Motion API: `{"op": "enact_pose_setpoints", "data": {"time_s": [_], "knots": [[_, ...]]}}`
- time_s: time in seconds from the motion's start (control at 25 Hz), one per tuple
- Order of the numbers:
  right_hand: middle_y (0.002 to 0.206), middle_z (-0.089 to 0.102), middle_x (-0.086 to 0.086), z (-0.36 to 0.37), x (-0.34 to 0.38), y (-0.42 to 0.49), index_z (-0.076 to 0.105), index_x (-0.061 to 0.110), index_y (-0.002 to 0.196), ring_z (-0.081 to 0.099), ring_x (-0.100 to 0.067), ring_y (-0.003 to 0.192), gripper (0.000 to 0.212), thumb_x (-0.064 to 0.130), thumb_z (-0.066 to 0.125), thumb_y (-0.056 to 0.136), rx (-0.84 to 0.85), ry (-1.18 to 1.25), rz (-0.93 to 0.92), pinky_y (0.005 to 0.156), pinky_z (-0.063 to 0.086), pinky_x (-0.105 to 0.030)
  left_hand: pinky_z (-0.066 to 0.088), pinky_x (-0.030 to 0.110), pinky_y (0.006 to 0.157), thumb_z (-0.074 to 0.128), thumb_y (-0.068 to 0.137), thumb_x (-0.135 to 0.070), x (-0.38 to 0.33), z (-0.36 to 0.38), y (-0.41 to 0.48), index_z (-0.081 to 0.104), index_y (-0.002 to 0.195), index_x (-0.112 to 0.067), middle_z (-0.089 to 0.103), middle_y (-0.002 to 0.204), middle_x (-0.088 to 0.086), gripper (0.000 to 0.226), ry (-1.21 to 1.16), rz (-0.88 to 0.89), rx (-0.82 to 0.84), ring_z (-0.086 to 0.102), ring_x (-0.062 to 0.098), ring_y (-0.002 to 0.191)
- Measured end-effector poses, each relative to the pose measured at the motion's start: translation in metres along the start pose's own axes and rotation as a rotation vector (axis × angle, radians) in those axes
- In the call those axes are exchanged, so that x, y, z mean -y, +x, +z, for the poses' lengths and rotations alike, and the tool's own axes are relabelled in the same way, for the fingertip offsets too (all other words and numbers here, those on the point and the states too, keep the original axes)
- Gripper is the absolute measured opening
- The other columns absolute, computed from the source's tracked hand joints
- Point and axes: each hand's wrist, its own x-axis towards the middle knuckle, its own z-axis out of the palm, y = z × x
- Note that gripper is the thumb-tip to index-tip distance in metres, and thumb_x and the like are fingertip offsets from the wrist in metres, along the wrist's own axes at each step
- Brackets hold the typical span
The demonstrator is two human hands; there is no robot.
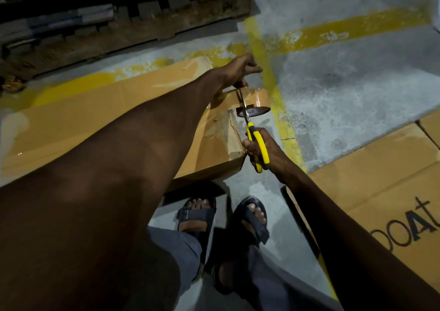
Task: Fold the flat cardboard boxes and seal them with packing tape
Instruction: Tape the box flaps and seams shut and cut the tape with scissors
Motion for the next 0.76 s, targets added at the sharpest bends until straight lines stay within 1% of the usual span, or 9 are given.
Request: {"op": "enact_pose_setpoints", "data": {"time_s": [0.12, 0.16, 0.2, 0.28, 0.36, 0.48, 0.56, 0.64, 0.76], "knots": [[0.065, 0.052, 0.002, 0.000, 0.000, 0.003, 0.045, 0.014, 0.116, 0.044, -0.016, 0.052, 0.059, 0.051, 0.069, 0.077, 0.002, 0.000, 0.010, 0.050, 0.040, -0.032, 0.029, 0.029, 0.059, 0.019, 0.100, -0.023, -0.001, 0.002, -0.004, 0.036, 0.101, -0.010, 0.042, 0.150, 0.006, 0.021, -0.016, 0.009, -0.002, 0.023, 0.010, 0.038], [0.066, 0.052, 0.001, 0.001, 0.000, 0.002, 0.045, 0.013, 0.118, 0.044, -0.016, 0.052, 0.062, 0.052, 0.069, 0.076, 0.003, 0.005, 0.011, 0.050, 0.039, -0.032, 0.028, 0.030, 0.059, 0.020, 0.100, -0.023, -0.001, 0.002, -0.003, 0.035, 0.096, -0.011, 0.042, 0.149, 0.006, 0.020, -0.020, 0.013, 0.001, 0.022, 0.011, 0.039], [0.068, 0.052, 0.000, 0.001, 0.000, 0.001, 0.044, 0.012, 0.121, 0.044, -0.016, 0.052, 0.069, 0.055, 0.069, 0.073, 0.004, 0.009, 0.013, 0.050, 0.039, -0.032, 0.029, 0.030, 0.059, 0.020, 0.101, -0.024, 0.001, 0.001, -0.003, 0.036, 0.097, -0.011, 0.042, 0.149, 0.006, 0.021, -0.007, 0.011, 0.001, 0.023, 0.011, 0.039], [0.072, 0.048, -0.007, 0.000, 0.000, 0.000, 0.043, 0.014, 0.125, 0.043, -0.017, 0.054, 0.079, 0.061, 0.070, 0.068, 0.014, 0.009, 0.011, 0.051, 0.039, -0.031, 0.033, 0.029, 0.063, 0.019, 0.101, -0.028, 0.003, 0.000, 0.001, 0.039, 0.113, -0.009, 0.044, 0.148, 0.003, 0.029, 0.028, 0.001, -0.012, 0.029, 0.011, 0.039], [0.075, 0.043, -0.012, -0.001, 0.001, -0.001, 0.044, 0.014, 0.125, 0.041, -0.017, 0.054, 0.079, 0.061, 0.071, 0.068, 0.025, 0.004, 0.004, 0.049, 0.038, -0.030, 0.034, 0.031, 0.069, 0.020, 0.101, -0.030, 0.004, 0.000, 0.003, 0.039, 0.123, -0.007, 0.043, 0.149, 0.001, 0.037, 0.028, 0.000, -0.022, 0.035, 0.009, 0.040], [0.076, 0.040, -0.015, -0.001, 0.003, -0.004, 0.047, 0.010, 0.123, 0.037, -0.017, 0.054, 0.065, 0.049, 0.070, 0.077, -0.005, 0.046, 0.000, 0.046, 0.034, -0.027, 0.036, 0.030, 0.071, 0.020, 0.100, -0.030, 0.002, 0.001, 0.001, 0.038, 0.135, -0.006, 0.044, 0.149, -0.001, 0.046, 0.043, -0.007, -0.041, 0.038, 0.012, 0.051], [0.075, 0.038, -0.014, -0.001, 0.006, -0.006, 0.052, 0.010, 0.114, 0.035, -0.019, 0.055, 0.051, 0.045, 0.072, 0.083, -0.042, 0.075, -0.012, 0.046, 0.030, -0.027, 0.034, 0.030, 0.065, 0.021, 0.100, -0.030, 0.001, 0.003, -0.001, 0.038, 0.127, -0.008, 0.043, 0.150, -0.001, 0.038, 0.030, -0.009, -0.024, 0.033, 0.012, 0.047], [0.068, 0.037, -0.012, -0.003, 0.008, -0.007, 0.054, 0.006, 0.111, 0.032, -0.017, 0.050, 0.043, 0.038, 0.069, 0.087, -0.077, 0.076, -0.025, 0.046, 0.025, -0.027, 0.031, 0.030, 0.061, 0.023, 0.100, -0.029, 0.001, 0.006, -0.003, 0.036, 0.119, -0.011, 0.042, 0.150, -0.001, 0.029, 0.009, -0.018, -0.009, 0.027, 0.011, 0.042], [0.055, 0.041, -0.003, -0.006, 0.003, -0.005, 0.056, 0.000, 0.107, 0.032, -0.014, 0.040, 0.032, 0.026, 0.067, 0.093, -0.114, 0.014, -0.004, 0.041, 0.025, -0.022, 0.033, 0.031, 0.067, 0.024, 0.100, -0.029, 0.000, 0.007, -0.004, 0.035, 0.120, -0.014, 0.044, 0.148, -0.002, 0.027, -0.031, -0.009, -0.039, 0.033, 0.014, 0.055]]}}
